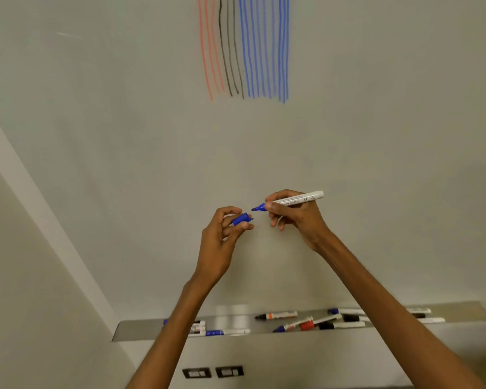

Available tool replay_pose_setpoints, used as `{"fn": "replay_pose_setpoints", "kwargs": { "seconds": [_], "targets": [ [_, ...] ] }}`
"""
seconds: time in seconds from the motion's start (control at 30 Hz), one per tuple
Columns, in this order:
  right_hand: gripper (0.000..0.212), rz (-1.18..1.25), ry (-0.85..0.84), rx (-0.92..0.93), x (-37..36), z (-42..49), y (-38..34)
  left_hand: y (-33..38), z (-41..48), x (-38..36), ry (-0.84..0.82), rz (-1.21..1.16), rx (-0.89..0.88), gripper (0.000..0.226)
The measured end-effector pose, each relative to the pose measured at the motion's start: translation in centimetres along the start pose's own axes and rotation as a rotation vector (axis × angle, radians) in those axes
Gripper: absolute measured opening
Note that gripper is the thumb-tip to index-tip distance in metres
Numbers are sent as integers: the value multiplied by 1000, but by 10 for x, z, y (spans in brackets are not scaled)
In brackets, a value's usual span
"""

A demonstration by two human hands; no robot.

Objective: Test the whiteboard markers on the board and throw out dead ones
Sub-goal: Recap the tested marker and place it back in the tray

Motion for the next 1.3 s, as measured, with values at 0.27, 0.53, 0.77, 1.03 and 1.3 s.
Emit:
{"fn": "replay_pose_setpoints", "kwargs": {
  "seconds": [0.27, 0.53, 0.77, 1.03, 1.3],
  "targets": [
    [10, -70, -72, -80, -11, -21, 39, -27, -20, -7, -91, 62, 93, 23],
    [12, 11, 90, -166, -33, -51, 86, -58, -40, -8, -140, 89, 116, 17],
    [25, 115, 157, -302, -50, -62, 123, -92, -44, -6, -224, 141, 87, 5],
    [24, 81, 126, -430, -72, -70, 174, -145, -46, 23, -393, 231, 221, 12],
    [23, 77, 183, -680, -79, -72, 239, -230, -51, 62, -379, 512, 339, 9]
  ]
}}
Point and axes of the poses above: each hand's wrist, its own z-axis towards the middle knuckle, its own x-axis out of the back of the hand, y = z × x, the point moved 1 cm from there along z, towards the middle knuckle, and after that the axes turned 2 degrees about x, right-handed, at the moved point
